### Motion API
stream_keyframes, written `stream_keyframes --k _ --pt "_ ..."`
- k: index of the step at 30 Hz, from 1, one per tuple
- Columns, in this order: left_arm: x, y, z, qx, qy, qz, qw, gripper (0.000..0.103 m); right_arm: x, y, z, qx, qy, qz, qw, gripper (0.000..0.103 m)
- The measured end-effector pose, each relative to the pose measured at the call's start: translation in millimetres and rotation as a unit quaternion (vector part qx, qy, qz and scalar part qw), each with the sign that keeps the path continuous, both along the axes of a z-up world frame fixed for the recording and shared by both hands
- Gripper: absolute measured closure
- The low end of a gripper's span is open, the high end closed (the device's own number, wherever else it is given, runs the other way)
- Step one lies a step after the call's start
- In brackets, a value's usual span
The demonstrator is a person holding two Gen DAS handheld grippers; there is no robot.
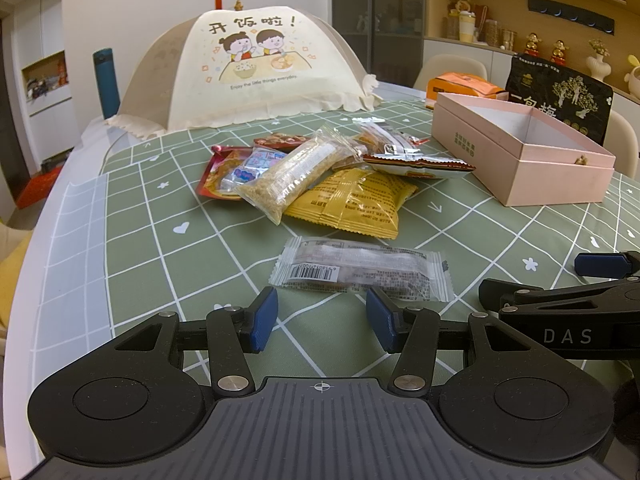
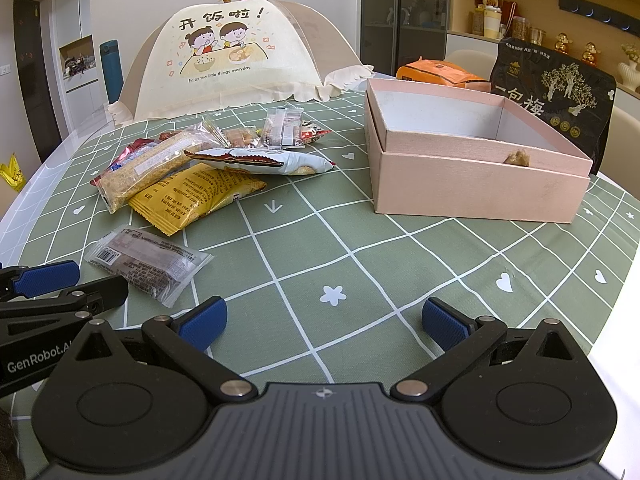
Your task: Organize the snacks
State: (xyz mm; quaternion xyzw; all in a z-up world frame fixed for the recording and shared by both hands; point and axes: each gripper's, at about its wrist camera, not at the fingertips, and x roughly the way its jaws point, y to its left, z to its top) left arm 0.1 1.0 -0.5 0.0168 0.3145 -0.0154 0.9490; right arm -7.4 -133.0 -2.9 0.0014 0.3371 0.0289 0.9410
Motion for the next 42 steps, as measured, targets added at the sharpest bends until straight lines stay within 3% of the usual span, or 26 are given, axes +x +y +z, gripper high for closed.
stream_keyframes --k 5,9,12,15,20,22,23,26,28,30,32,35,38,40,42 --pt "0 0 0 -0.002 0.000 0.000 1.0000 0.047 0 0 0 0.000 0.000 0.001 1.000 0.000" --pt "-4 3 3 -0.020 0.007 0.005 0.9998 0.049 4 -7 8 -0.004 0.048 0.038 0.998 0.000" --pt "-6 11 13 -0.063 0.033 0.028 0.9970 0.050 4 -11 12 -0.008 0.079 0.059 0.995 0.000" --pt "-6 17 31 -0.103 0.044 0.048 0.9925 0.050 2 -12 12 -0.011 0.080 0.068 0.994 0.000" --pt "13 19 52 -0.101 0.063 0.036 0.9923 0.050 10 -12 16 0.005 0.087 0.088 0.992 0.000" --pt "27 24 50 -0.129 0.112 0.045 0.9842 0.050 11 -14 16 0.018 0.080 0.073 0.994 0.000" --pt "34 26 47 -0.156 0.140 0.057 0.9762 0.050 11 -15 16 0.019 0.078 0.070 0.994 0.001" --pt "43 29 39 -0.216 0.164 0.072 0.9597 0.050 9 -19 24 0.007 0.069 0.055 0.996 0.010" --pt "47 25 40 -0.209 0.148 0.067 0.9644 0.050 7 -28 39 0.018 0.038 0.037 0.998 0.010" --pt "49 18 44 -0.161 0.126 0.051 0.9774 0.050 9 -34 59 0.036 0.007 0.026 0.999 0.010" --pt "47 18 45 -0.128 0.112 0.051 0.9841 0.050 23 -30 78 0.045 -0.018 0.029 0.998 0.010" --pt "38 33 44 -0.162 0.122 0.056 0.9777 0.050 66 -5 98 0.060 -0.021 0.045 0.997 0.010" --pt "34 48 38 -0.212 0.156 0.045 0.9636 0.050 123 29 92 0.062 0.007 0.076 0.995 0.024" --pt "34 54 31 -0.238 0.176 0.044 0.9542 0.050 158 45 75 0.045 0.048 0.094 0.993 0.059" --pt "32 59 27 -0.243 0.174 0.050 0.9530 0.051 175 48 57 0.031 0.090 0.100 0.990 0.068"
